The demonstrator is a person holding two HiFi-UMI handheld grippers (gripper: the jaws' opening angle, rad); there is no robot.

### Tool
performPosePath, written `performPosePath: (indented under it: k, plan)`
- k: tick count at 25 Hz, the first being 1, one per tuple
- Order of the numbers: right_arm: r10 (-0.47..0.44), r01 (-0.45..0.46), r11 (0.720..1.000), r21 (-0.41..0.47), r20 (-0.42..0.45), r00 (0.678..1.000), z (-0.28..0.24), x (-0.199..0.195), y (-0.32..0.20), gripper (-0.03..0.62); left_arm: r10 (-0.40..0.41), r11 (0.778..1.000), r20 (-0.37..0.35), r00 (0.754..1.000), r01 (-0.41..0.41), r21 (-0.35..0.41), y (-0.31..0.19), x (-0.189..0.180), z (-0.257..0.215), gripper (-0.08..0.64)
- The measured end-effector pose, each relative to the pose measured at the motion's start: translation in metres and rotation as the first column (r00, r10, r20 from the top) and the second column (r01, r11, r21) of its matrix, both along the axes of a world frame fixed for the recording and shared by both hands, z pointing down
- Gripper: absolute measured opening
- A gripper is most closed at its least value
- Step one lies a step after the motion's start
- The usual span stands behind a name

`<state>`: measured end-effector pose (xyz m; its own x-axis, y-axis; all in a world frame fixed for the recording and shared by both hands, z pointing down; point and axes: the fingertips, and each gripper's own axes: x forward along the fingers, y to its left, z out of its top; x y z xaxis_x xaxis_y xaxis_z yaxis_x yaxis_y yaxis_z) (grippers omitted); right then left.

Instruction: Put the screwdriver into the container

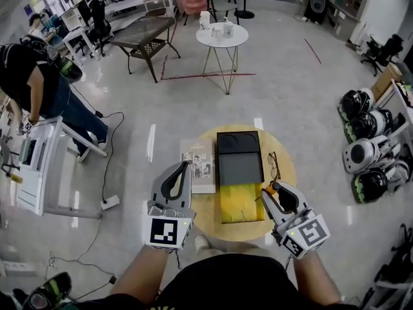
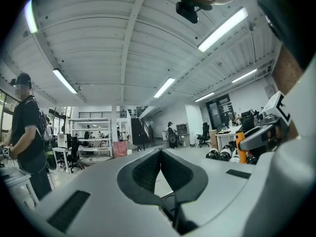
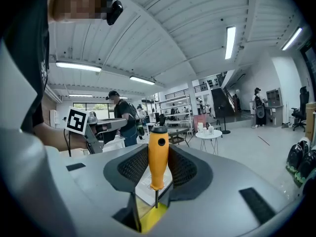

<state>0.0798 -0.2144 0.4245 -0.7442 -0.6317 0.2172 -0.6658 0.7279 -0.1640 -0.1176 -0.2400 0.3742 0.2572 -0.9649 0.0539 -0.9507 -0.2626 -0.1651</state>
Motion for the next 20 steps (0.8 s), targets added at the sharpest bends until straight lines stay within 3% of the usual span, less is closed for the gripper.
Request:
performPosePath:
  k: [6,14,20]
  plan:
    - [-0.032,0.032,0.997,-0.076,0.001,1.000,0.032,0.001,-0.009,0.138,-0.030,0.999,0.002,1.000,0.030,0.028,-0.004,0.008,-0.003,0.017]
    - [-0.066,0.062,0.983,-0.172,-0.022,0.998,0.075,0.000,-0.014,0.138,-0.041,0.999,-0.007,0.999,0.041,0.010,-0.005,0.011,0.001,0.017]
    - [-0.048,0.042,0.967,-0.250,-0.018,0.999,0.102,0.001,-0.015,0.138,-0.027,1.000,0.004,1.000,0.027,0.011,-0.003,0.016,0.003,0.017]
